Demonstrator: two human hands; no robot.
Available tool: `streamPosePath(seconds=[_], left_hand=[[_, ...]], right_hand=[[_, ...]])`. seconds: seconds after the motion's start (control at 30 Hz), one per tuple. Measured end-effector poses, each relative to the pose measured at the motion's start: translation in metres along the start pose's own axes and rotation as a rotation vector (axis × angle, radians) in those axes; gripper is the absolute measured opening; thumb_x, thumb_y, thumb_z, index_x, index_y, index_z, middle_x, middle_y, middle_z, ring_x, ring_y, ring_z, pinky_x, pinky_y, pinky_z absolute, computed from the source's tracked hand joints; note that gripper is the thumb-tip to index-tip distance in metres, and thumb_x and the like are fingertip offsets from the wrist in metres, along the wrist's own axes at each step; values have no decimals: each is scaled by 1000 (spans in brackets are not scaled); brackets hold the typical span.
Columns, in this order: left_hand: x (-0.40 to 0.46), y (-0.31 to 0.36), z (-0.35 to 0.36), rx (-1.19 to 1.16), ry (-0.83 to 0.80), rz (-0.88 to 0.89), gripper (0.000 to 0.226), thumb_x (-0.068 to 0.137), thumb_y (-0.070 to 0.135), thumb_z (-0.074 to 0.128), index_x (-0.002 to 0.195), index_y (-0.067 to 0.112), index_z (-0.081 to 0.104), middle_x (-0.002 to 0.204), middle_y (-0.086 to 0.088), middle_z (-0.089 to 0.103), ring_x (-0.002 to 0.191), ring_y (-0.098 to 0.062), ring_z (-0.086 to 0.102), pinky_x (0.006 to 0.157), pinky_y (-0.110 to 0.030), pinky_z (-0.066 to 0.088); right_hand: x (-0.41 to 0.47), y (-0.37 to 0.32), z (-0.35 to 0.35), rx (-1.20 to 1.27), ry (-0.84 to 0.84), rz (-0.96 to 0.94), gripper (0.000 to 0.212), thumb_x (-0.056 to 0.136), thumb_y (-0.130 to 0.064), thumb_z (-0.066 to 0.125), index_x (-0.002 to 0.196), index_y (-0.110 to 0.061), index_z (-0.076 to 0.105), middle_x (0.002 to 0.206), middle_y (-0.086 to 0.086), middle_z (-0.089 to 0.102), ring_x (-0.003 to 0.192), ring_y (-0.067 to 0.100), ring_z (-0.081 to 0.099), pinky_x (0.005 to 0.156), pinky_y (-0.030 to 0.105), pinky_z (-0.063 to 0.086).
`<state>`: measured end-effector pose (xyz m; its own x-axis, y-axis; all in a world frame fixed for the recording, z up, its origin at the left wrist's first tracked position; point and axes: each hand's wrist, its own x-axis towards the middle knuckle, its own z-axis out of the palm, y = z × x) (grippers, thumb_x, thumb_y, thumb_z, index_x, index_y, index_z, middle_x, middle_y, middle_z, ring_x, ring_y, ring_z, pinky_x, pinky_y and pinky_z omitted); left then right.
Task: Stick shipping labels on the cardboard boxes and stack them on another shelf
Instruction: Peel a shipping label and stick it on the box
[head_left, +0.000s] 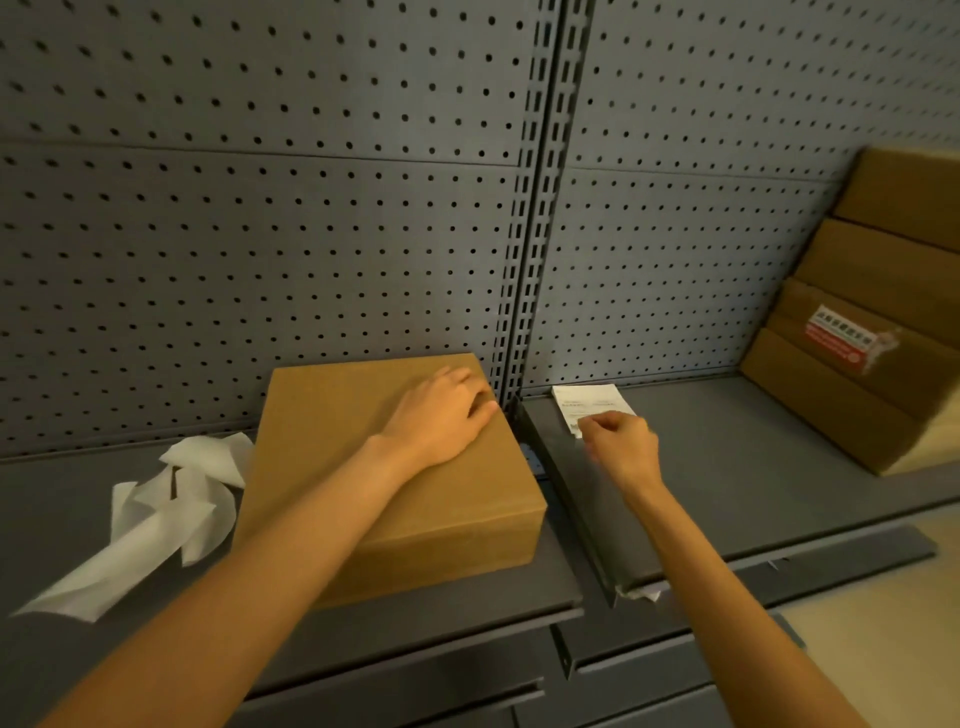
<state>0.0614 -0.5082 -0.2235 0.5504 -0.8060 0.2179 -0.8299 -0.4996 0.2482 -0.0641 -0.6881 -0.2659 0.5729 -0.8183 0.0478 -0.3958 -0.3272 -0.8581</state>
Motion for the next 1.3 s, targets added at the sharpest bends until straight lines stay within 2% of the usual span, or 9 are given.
streamPosePath(seconds=[0.07, 0.17, 0.33, 0.47, 0.6, 0.73, 0.9, 1.07, 1.3], left_hand=[[1, 0, 0, 0, 12, 6, 37, 99, 38, 39, 124, 16, 56, 128, -1, 54, 118, -19, 46, 93, -34, 40], [1, 0, 2, 15, 27, 13, 38, 99, 37, 39, 126, 15, 54, 129, -3, 54, 120, -20, 46, 95, -36, 41], [3, -2, 5, 41, 48, 21, 38, 99, 38, 38, 126, 16, 54, 128, -1, 54, 119, -19, 46, 95, -39, 43], [4, -3, 8, 50, 62, 31, 38, 98, 38, 38, 125, 17, 55, 126, -1, 55, 117, -19, 47, 94, -37, 44], [5, -4, 8, 41, 58, 25, 38, 98, 39, 38, 125, 17, 55, 126, 0, 54, 117, -19, 46, 94, -38, 43], [6, -5, 8, 39, 67, 31, 38, 98, 39, 38, 125, 17, 55, 126, -1, 54, 118, -19, 46, 94, -36, 43], [5, -5, 9, 39, 75, 38, 39, 98, 39, 38, 126, 16, 54, 127, 0, 54, 119, -18, 46, 95, -34, 41], [5, -6, 8, 29, 80, 41, 38, 98, 39, 39, 125, 17, 55, 127, 1, 54, 119, -17, 46, 95, -34, 42], [5, -1, -2, -149, 148, 47, 30, 98, 25, 45, 123, 15, 59, 124, 0, 59, 114, -15, 52, 92, -27, 39]], right_hand=[[18, 7, -10, -74, 95, 25, 23, 91, -15, 57, 102, 0, 71, 106, 18, 70, 95, 30, 65, 77, 32, 50], [40, 19, -19, -186, 178, 44, 25, 90, -14, 56, 94, 7, 70, 94, 24, 70, 83, 35, 65, 66, 35, 50], [60, 31, -16, -238, 178, 121, 37, 88, -23, 65, 91, 13, 68, 87, 25, 69, 82, 38, 66, 75, 46, 56], [69, 35, -14, -259, 185, 164, 37, 85, -27, 70, 72, 8, 63, 76, 19, 60, 69, 31, 58, 59, 34, 45], [69, 37, -12, -260, 213, 171, 31, 85, -18, 68, 72, 9, 61, 64, 12, 53, 57, 25, 49, 54, 29, 40], [67, 38, -11, -248, 249, 137, 25, 88, -13, 64, 86, 11, 66, 77, 20, 64, 71, 33, 62, 65, 40, 53], [68, 41, -12, -227, 300, 116, 29, 91, -20, 59, 72, 2, 59, 87, 19, 63, 77, 34, 61, 64, 36, 48], [54, 27, -21, -56, 321, 98, 16, 94, -15, 55, 93, 0, 60, 88, 9, 60, 78, 23, 56, 70, 31, 45], [10, -5, -29, 336, 241, 55, 10, 92, -17, 61, 89, -8, 63, 80, 5, 68, 64, 11, 61, 66, 28, 54]])
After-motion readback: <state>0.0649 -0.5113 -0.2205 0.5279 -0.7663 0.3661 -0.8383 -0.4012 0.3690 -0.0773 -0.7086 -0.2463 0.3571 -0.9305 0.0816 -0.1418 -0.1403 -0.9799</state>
